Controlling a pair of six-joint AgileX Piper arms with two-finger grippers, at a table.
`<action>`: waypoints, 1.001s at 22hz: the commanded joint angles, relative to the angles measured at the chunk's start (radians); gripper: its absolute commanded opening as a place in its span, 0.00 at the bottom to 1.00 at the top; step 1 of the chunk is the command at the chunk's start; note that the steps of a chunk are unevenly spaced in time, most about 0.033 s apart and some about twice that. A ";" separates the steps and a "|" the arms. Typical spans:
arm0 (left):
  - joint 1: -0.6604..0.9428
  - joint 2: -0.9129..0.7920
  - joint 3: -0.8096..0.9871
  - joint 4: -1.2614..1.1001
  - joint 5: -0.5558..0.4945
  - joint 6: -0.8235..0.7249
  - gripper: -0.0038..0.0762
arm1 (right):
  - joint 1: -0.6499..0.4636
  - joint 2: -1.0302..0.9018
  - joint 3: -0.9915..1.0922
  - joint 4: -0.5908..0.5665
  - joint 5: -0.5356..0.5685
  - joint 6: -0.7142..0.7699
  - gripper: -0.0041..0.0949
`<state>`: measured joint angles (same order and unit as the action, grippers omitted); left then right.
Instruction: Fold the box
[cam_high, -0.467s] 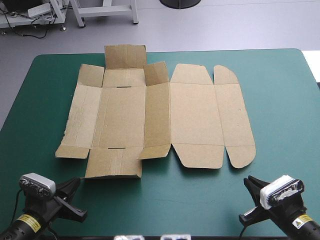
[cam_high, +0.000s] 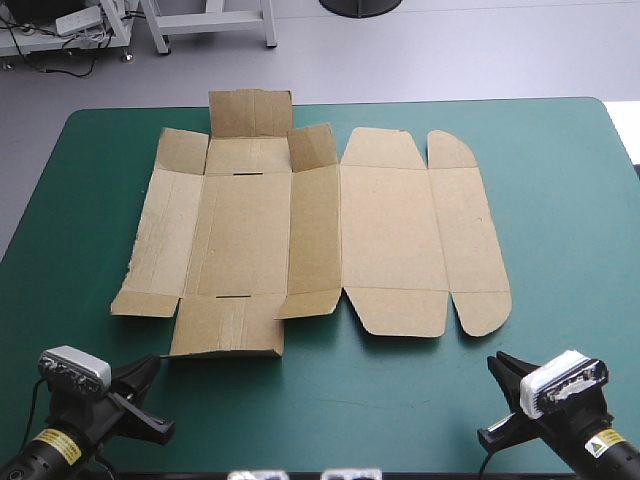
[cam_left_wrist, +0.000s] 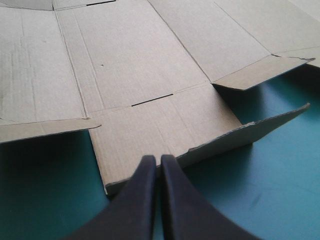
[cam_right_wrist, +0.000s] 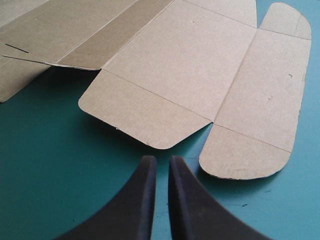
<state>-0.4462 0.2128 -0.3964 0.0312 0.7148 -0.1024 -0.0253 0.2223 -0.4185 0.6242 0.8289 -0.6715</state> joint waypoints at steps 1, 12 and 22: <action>-0.005 0.014 -0.029 -0.007 -0.061 -0.003 0.06 | 0.002 0.013 -0.024 0.035 -0.056 -0.004 0.13; -0.005 0.163 -0.160 -0.168 -0.100 0.002 0.07 | 0.002 0.015 -0.024 0.033 -0.058 -0.008 0.13; -0.005 0.705 -0.578 -0.031 -0.038 0.073 0.55 | 0.002 0.015 -0.024 0.033 -0.051 -0.032 0.13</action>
<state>-0.4462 0.8387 -0.9042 -0.0177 0.7168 -0.0348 -0.0253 0.2223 -0.4185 0.6242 0.8256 -0.6885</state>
